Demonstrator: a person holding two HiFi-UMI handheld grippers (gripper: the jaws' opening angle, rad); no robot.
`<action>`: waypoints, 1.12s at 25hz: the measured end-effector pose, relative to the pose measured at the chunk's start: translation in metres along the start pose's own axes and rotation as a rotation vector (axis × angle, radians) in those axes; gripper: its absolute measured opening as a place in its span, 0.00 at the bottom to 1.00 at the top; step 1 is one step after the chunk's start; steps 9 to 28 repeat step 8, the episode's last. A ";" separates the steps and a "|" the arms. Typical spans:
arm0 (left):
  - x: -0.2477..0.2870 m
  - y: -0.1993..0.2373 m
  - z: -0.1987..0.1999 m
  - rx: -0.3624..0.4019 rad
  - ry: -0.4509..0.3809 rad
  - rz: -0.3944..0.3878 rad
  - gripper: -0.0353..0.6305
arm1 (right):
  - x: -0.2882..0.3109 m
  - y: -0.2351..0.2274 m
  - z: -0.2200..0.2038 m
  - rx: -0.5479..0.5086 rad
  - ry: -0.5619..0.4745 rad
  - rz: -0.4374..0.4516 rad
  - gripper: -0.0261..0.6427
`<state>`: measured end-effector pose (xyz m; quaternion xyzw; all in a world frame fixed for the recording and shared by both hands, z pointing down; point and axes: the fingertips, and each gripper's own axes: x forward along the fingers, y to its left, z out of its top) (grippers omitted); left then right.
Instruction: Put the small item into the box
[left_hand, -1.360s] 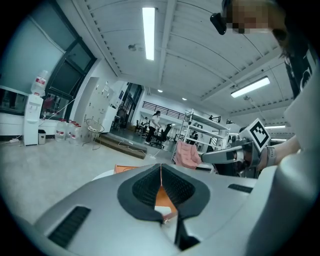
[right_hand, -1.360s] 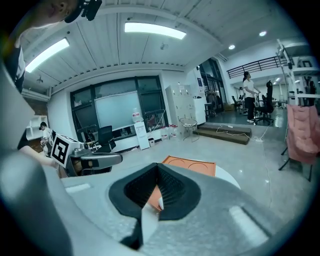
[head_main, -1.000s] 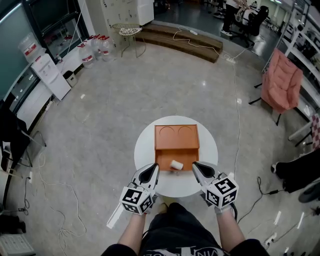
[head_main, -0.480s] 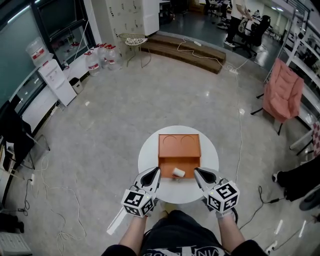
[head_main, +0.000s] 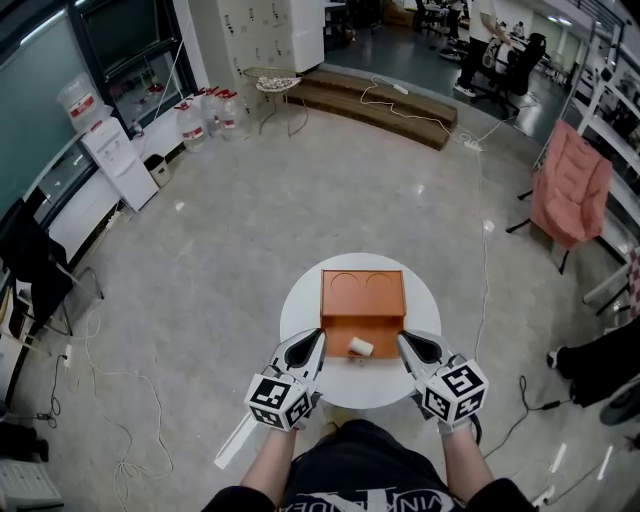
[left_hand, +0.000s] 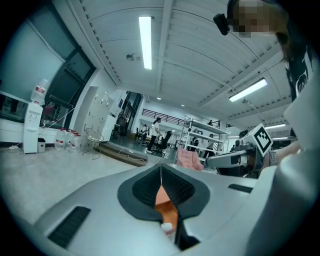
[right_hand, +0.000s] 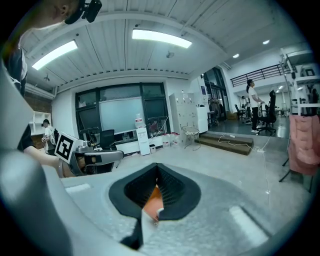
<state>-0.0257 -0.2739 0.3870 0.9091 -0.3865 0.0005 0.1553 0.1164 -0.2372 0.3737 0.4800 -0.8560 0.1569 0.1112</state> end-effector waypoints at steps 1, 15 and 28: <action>0.001 0.001 0.002 0.000 -0.002 0.000 0.07 | 0.000 -0.002 0.002 0.001 -0.006 -0.005 0.05; -0.001 0.005 0.006 0.009 -0.016 0.011 0.07 | 0.001 -0.007 0.003 0.024 -0.033 -0.016 0.05; -0.001 0.005 0.006 0.009 -0.016 0.011 0.07 | 0.001 -0.007 0.003 0.024 -0.033 -0.016 0.05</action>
